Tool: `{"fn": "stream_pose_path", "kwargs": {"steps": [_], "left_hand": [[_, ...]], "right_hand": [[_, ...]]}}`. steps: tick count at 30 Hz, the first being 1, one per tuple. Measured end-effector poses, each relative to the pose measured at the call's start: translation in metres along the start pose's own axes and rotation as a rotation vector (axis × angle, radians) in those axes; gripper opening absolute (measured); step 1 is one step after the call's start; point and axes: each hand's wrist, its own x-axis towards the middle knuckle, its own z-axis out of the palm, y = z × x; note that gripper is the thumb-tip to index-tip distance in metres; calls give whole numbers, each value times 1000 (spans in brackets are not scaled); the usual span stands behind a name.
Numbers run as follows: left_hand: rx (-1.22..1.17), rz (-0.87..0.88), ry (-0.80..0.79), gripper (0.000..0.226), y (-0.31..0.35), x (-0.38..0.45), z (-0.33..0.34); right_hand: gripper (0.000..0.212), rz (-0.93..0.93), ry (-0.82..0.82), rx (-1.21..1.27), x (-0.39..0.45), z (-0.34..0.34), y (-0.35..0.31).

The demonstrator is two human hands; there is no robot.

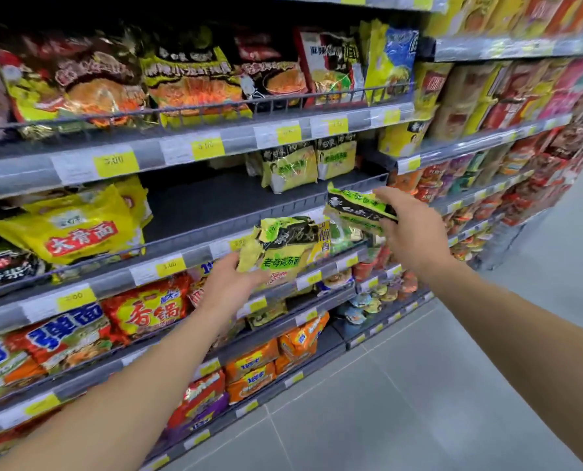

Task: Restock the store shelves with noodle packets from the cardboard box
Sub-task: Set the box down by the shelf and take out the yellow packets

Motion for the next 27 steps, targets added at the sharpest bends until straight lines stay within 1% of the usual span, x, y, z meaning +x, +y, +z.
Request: {"fn": "stream_pose_path", "kwargs": {"steps": [3,5,7,10,13,15,18,22,25,27], "left_hand": [[21,86,16,25,21,30,11],[6,134,28,23,33,43,16],[-30,174,50,26,42,59,23],[-52,226,125,31,54,85,37],[-5,292,208,37,61,111,54],[28,304,246,41,63,125,60],[70,282,303,46,69,148,72],[81,215,337,45,75,169,83],[62,144,365,41,75,179,90],[34,79,380,30,74,188,93]], "right_hand": [[54,-32,48,-32,37,0,13],[54,-56,84,-53,56,4,19],[52,-96,92,-77,78,9,31],[50,-161,78,-99,116,21,51],[48,-259,47,-105,153,32,72],[48,-313,28,-110,175,38,84],[47,-377,12,-70,210,46,106],[46,-447,-43,-24,241,66,126],[43,-478,-74,27,257,82,138],[43,-495,-114,62,264,91,143]]}}
